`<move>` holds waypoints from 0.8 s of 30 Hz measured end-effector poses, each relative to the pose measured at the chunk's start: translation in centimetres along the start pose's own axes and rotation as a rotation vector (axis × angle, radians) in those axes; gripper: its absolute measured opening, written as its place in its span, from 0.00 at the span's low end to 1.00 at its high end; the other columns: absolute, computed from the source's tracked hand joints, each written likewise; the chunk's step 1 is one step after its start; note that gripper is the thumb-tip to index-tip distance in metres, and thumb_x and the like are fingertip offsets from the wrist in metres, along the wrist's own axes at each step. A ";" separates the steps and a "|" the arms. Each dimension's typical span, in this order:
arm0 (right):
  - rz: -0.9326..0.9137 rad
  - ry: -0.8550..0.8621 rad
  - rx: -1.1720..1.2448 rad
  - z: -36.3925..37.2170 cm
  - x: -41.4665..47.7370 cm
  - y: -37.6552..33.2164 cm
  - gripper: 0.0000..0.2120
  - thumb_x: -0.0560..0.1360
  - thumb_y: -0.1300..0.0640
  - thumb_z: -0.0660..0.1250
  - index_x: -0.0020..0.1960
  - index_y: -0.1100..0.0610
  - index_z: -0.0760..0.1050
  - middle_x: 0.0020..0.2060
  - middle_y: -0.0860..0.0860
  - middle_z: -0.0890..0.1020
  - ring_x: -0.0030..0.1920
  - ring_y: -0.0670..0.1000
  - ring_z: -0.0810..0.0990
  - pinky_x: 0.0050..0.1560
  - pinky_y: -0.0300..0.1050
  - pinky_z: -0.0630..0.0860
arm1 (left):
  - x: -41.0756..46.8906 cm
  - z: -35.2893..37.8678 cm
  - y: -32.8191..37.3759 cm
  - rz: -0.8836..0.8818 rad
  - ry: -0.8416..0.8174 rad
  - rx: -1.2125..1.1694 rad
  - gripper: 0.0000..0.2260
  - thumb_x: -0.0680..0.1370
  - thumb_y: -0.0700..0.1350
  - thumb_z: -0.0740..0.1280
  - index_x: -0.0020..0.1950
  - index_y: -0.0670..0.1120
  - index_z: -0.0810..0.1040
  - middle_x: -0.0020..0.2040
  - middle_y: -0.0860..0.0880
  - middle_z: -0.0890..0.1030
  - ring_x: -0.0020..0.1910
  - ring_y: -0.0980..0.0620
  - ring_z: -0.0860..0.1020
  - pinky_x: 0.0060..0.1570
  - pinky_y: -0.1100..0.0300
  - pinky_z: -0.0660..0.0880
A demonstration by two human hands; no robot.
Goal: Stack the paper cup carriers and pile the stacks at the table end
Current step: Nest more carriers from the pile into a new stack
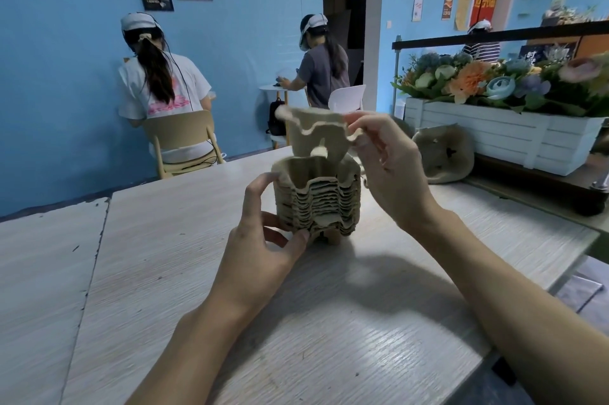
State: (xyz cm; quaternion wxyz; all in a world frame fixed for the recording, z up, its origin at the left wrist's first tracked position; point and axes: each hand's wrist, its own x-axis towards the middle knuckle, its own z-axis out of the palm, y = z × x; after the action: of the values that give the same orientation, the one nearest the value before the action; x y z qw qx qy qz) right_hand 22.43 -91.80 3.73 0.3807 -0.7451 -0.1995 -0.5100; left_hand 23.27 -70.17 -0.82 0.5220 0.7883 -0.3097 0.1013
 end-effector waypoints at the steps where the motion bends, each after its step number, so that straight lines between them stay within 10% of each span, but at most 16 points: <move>1: -0.050 -0.036 -0.063 0.1 -0.1 0.0 0.07 0.80 0.68 0.60 0.54 0.66 0.75 0.55 0.58 0.80 0.57 0.54 0.80 0.55 0.54 0.79 | 0.0 0.0 0.0 -0.009 0.009 -0.007 0.38 0.75 0.46 0.75 0.70 0.70 0.54 0.46 0.52 0.82 0.42 0.57 0.83 0.39 0.71 0.75; 10: -0.018 -0.016 -0.181 -0.6 -0.8 0.8 0.15 0.80 0.57 0.57 0.53 0.64 0.81 0.51 0.54 0.81 0.54 0.51 0.79 0.53 0.52 0.77 | 0.0 0.1 0.0 0.003 0.009 0.000 0.45 0.74 0.44 0.76 0.73 0.76 0.49 0.46 0.54 0.83 0.42 0.58 0.83 0.43 0.63 0.79; 24: 0.641 -0.257 -0.736 -2.7 -1.9 8.9 0.25 0.79 0.45 0.61 0.74 0.51 0.65 0.72 0.52 0.70 0.72 0.57 0.62 0.69 0.55 0.59 | -0.1 0.0 -0.2 -0.001 0.007 0.015 0.36 0.75 0.44 0.75 0.69 0.72 0.58 0.46 0.53 0.83 0.39 0.55 0.83 0.38 0.70 0.75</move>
State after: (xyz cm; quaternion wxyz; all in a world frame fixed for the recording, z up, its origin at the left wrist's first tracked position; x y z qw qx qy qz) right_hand 26.18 -99.34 -0.72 0.2024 -0.9106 0.1873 -0.3078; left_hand 23.28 -70.11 -1.02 0.5169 0.7921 -0.3069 0.1061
